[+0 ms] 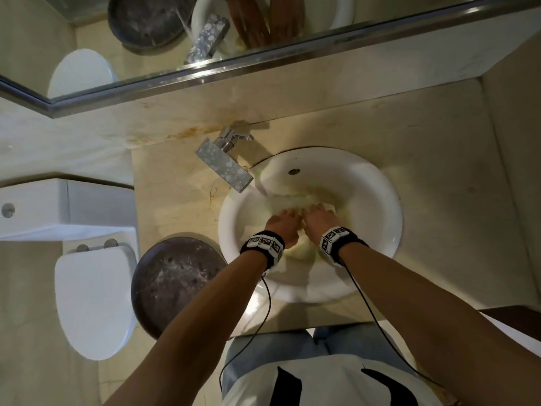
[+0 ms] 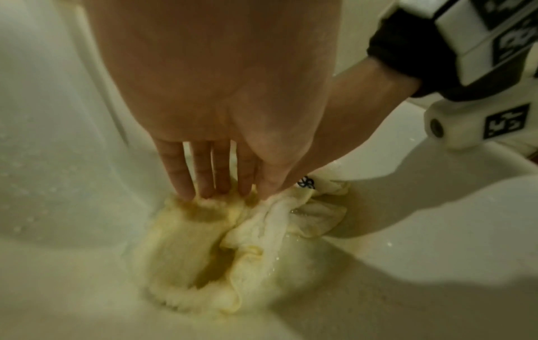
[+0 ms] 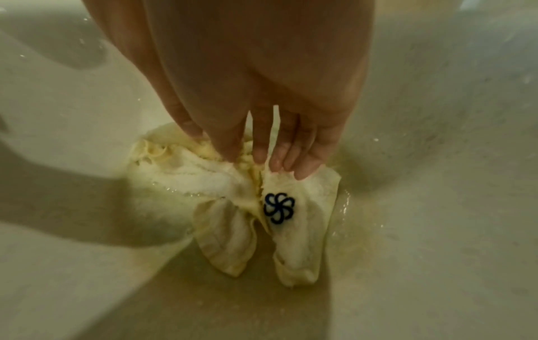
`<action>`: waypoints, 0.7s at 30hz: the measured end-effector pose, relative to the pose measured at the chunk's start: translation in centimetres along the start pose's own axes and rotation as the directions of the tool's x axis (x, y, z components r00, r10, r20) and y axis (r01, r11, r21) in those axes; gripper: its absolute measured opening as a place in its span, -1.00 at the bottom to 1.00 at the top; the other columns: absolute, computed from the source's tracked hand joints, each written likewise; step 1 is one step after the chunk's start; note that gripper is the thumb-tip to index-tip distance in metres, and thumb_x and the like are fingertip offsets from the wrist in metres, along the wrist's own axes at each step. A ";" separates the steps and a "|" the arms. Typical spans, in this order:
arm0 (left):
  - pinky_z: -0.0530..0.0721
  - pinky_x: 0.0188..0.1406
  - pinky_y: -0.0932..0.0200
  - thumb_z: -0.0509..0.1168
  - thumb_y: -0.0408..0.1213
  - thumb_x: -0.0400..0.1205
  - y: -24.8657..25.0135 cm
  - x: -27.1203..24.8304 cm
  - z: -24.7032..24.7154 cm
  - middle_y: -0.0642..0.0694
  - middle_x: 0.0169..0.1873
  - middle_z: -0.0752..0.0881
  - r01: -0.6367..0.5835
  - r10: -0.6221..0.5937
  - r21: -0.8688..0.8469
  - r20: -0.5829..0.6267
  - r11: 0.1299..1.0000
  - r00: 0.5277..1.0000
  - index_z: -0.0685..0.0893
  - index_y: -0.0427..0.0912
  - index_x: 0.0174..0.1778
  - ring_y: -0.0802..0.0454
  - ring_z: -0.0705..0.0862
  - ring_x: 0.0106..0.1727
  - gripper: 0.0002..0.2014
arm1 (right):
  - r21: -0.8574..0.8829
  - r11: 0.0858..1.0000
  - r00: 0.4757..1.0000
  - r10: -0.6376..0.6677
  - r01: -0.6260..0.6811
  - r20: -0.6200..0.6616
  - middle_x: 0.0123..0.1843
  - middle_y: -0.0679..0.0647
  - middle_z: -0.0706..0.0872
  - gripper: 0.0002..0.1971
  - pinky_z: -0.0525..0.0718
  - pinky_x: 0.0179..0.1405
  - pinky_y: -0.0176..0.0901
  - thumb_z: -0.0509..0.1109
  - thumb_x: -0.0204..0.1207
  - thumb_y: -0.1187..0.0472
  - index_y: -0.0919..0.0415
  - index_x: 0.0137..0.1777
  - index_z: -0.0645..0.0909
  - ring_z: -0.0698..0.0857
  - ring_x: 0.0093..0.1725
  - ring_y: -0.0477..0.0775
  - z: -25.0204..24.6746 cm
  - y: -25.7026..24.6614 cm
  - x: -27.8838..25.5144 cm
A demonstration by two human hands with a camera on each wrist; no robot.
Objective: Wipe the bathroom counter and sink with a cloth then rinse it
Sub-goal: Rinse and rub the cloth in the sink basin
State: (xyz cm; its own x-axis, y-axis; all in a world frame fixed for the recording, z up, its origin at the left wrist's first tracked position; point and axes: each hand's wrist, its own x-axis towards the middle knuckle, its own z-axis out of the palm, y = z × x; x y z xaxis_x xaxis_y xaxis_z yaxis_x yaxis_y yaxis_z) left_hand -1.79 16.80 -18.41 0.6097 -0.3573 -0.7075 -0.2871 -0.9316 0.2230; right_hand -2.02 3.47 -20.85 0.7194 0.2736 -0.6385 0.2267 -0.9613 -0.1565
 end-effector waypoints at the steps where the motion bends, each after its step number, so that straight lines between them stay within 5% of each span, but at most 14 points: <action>1: 0.59 0.32 -0.04 0.27 -0.32 0.63 -0.1 0.0 0.3 -0.10 0.53 0.39 0.001 -0.001 -0.003 -0.013 1.000 1.000 0.41 -0.11 0.57 -0.14 0.42 0.51 -0.46 | 0.053 0.999 1.000 -0.009 0.009 0.006 0.48 0.17 0.48 -0.46 0.57 0.32 0.12 0.37 0.59 0.29 0.08 0.57 0.39 0.40 0.50 0.25 0.4 0.1 0.1; 7: 0.63 0.22 -0.02 0.29 -0.30 0.57 -1.1 0.5 0.3 -0.02 0.42 0.42 0.008 -0.007 -0.017 0.070 1.000 0.998 0.52 -0.04 0.46 -0.11 0.49 0.43 -0.52 | 0.133 0.991 0.992 -0.021 0.005 0.122 0.60 0.15 0.33 -0.22 0.51 0.47 0.22 0.39 0.53 0.37 0.01 0.71 0.20 0.25 0.58 0.39 1.2 0.8 0.5; 12: 0.63 0.17 -0.01 0.32 -0.28 0.58 -1.5 0.9 0.1 -0.04 0.39 0.42 0.032 -0.025 -0.045 0.142 0.998 0.989 0.56 -0.10 0.41 -0.14 0.51 0.40 -0.56 | 0.317 0.943 0.978 0.034 -0.099 0.207 0.47 0.12 0.61 -0.39 0.64 0.37 0.15 0.35 0.51 0.25 -0.11 0.57 0.44 0.62 0.39 0.29 -0.2 1.9 1.2; 14: 0.64 0.11 -0.01 0.37 -0.36 0.55 -1.3 0.7 0.3 -0.05 0.36 0.43 0.029 -0.022 -0.086 0.075 0.996 0.997 0.50 -0.07 0.44 -0.14 0.52 0.35 -0.50 | 0.300 0.945 0.977 0.072 -0.130 0.199 0.44 0.18 0.54 -0.44 0.68 0.29 0.16 0.39 0.51 0.24 -0.07 0.52 0.46 0.65 0.32 0.33 -0.3 1.6 1.3; 18: 0.69 0.01 -0.07 0.46 -0.47 0.48 -1.2 0.7 0.2 -0.22 0.42 0.38 0.294 -0.314 -0.197 -0.078 0.935 0.946 0.27 -0.21 0.53 -0.25 0.63 0.22 -0.27 | 0.233 0.955 0.975 0.147 -0.183 0.164 0.39 0.27 0.38 -0.31 0.71 0.19 0.27 0.59 0.32 0.32 0.06 0.41 0.38 0.63 0.23 0.41 0.5 0.2 1.5; 21: 0.68 0.09 -0.02 0.31 -0.41 0.62 -2.0 1.2 0.2 -0.25 0.44 0.48 0.362 -0.360 -0.149 0.042 0.920 0.932 0.40 -0.21 0.49 -0.24 0.70 0.21 -0.51 | 0.236 0.957 0.980 0.137 -0.169 0.146 0.38 0.28 0.34 -0.24 0.70 0.15 0.29 0.61 0.25 0.39 0.04 0.38 0.32 0.57 0.23 0.42 0.8 -0.1 1.1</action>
State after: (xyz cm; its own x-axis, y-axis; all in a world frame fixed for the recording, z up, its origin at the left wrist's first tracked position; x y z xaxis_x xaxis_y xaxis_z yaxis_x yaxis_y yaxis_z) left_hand -0.64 18.20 -19.85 0.6405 0.0055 -0.7679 0.0669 -0.9966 0.0487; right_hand -1.78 3.81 -22.17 0.6402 0.1315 -0.7569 -0.0596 -0.9738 -0.2196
